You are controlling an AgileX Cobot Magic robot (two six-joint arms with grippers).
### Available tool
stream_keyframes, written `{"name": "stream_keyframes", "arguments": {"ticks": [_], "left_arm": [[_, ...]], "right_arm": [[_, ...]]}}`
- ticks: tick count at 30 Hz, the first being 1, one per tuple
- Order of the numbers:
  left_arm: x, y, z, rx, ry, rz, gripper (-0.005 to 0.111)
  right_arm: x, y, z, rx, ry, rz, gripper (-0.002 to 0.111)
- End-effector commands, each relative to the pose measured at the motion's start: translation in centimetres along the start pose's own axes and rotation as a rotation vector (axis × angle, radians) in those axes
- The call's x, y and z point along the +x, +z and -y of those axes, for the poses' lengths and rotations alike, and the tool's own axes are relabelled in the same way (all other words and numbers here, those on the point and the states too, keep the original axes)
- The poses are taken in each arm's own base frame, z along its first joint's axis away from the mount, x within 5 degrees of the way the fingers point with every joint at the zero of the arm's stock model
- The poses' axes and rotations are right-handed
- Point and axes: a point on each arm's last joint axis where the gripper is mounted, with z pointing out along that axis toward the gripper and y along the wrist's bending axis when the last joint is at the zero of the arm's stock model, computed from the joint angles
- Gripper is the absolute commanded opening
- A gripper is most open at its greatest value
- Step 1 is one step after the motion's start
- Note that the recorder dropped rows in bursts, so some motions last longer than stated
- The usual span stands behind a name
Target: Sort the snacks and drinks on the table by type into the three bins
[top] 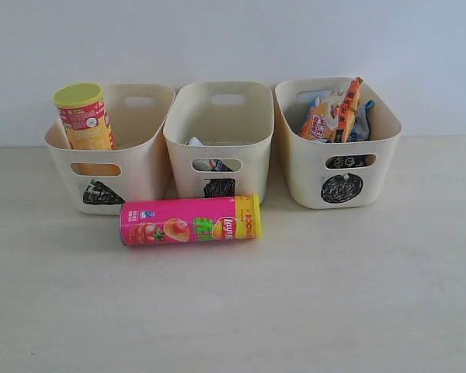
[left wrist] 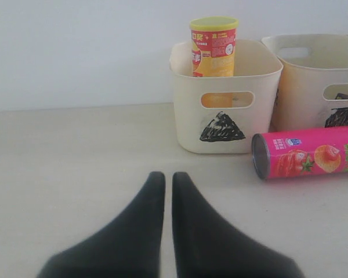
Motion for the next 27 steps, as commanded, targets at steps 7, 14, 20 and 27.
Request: {"name": "stream_keyframes", "arguments": {"ticks": [7, 14, 20, 27], "left_arm": [[0.1, 0.0, 0.0, 0.003, 0.001, 0.002, 0.004], [0.1, 0.0, 0.0, 0.003, 0.001, 0.002, 0.004], [0.1, 0.0, 0.0, 0.003, 0.001, 0.002, 0.004], [0.1, 0.0, 0.0, 0.003, 0.001, 0.002, 0.004]], "right_arm": [[0.3, -0.2, 0.0, 0.003, -0.005, -0.007, 0.0], [0.3, -0.2, 0.0, -0.003, 0.007, -0.017, 0.0], [0.1, -0.4, 0.3, 0.035, -0.065, 0.014, 0.0], [-0.6, -1.6, 1.8, 0.264, -0.264, 0.109, 0.0]]}}
